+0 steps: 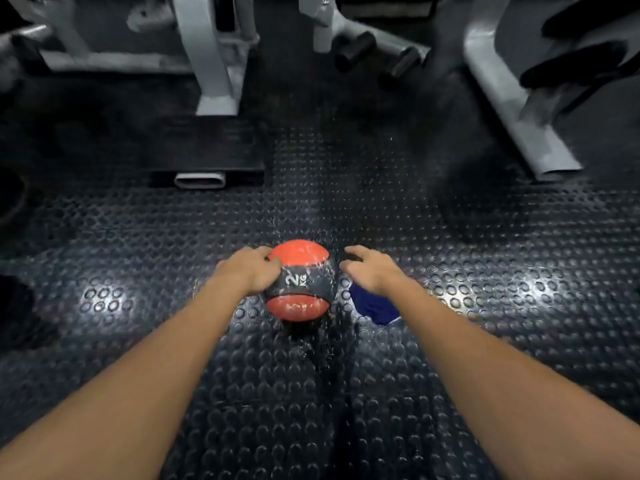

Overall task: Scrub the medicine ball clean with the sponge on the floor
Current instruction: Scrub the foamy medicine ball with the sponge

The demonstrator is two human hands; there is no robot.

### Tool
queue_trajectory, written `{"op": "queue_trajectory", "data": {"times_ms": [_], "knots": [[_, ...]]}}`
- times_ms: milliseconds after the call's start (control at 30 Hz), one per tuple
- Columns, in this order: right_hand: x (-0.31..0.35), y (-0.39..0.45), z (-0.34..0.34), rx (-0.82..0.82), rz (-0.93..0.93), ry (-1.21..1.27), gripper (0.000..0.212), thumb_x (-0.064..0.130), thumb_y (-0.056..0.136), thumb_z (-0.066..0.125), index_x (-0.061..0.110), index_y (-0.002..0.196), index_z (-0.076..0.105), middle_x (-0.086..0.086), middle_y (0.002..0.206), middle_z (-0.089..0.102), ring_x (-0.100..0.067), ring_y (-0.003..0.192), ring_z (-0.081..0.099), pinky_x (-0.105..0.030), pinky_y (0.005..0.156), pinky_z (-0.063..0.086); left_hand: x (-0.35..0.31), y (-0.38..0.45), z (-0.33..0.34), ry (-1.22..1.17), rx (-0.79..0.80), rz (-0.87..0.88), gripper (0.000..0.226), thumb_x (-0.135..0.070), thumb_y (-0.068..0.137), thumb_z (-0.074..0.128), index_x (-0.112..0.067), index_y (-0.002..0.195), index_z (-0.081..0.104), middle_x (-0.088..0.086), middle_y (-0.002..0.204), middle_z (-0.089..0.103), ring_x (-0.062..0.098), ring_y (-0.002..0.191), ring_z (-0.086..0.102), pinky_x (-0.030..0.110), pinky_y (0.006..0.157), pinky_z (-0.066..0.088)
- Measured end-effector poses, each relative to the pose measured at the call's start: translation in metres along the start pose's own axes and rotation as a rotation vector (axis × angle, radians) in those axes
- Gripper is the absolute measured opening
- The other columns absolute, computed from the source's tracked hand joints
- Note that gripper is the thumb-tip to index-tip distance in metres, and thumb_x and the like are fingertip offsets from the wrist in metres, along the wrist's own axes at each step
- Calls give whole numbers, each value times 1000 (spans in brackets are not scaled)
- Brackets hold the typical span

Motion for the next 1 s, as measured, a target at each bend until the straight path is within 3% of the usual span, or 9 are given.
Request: {"op": "queue_trajectory", "data": {"times_ms": [133,233,333,433,633,733,800,867,1000], "knots": [[-25,24,33,65,36,-34,65,47,91,46,40,156,40,-5,162,44,-33,141,47,-49,117,38,6,7,30,-110,-18,-10,60,-49,107,38,-24,162,41,13,165,41,36,149,42,51,121,36],[-45,47,43,-16,101,-41,63,39,89,50,37,151,45,-7,155,50,-36,138,49,-49,115,42,4,16,41,-185,-54,11,61,-46,108,49,-25,163,37,14,165,37,36,148,41,49,121,37],[-77,71,54,-107,248,-65,65,39,93,58,35,154,37,-12,162,31,-41,147,29,-55,118,35,-4,21,51,-289,-99,33,73,-55,101,60,-29,164,32,10,164,32,35,147,43,50,117,38],[-115,81,78,-53,346,-37,77,45,98,58,33,163,19,-12,171,9,-45,154,14,-58,122,25,-9,23,56,-330,-170,31,83,-63,92,67,-29,161,35,8,161,38,34,143,47,50,113,42],[-156,77,98,-299,83,-202,39,14,104,53,19,143,48,-9,144,47,-31,126,48,-48,104,47,0,23,50,-394,-162,37,85,-61,85,78,-32,156,42,1,155,47,23,139,49,43,110,41],[-148,77,86,-221,131,37,34,6,104,52,13,137,55,-13,131,59,-26,100,60,-33,88,55,4,22,48,-418,-111,56,87,-58,83,81,-33,156,42,0,158,46,24,141,48,46,112,41],[-132,74,77,-124,168,250,26,8,105,51,13,130,56,-14,116,68,-28,89,67,-39,81,61,4,21,46,-411,-67,75,87,-51,84,84,-32,157,42,2,161,43,26,145,45,51,117,41],[-105,69,60,-55,116,273,19,14,105,49,13,123,55,-15,104,70,-33,87,69,-45,81,60,-1,16,45,-402,-14,104,86,-41,85,86,-31,158,42,4,164,39,27,149,40,54,122,36],[-54,53,36,-20,60,261,13,25,101,47,18,112,50,-15,103,68,-34,95,70,-45,77,59,-9,-2,51,-376,76,122,86,-23,86,85,-36,159,42,8,173,15,35,158,23,57,127,25]]}}
Point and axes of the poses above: each hand's wrist, its own y-axis towards the middle knuckle, its own z-axis out of the palm, x = y × z, the point moved 5 cm from there along y, towards the middle knuckle
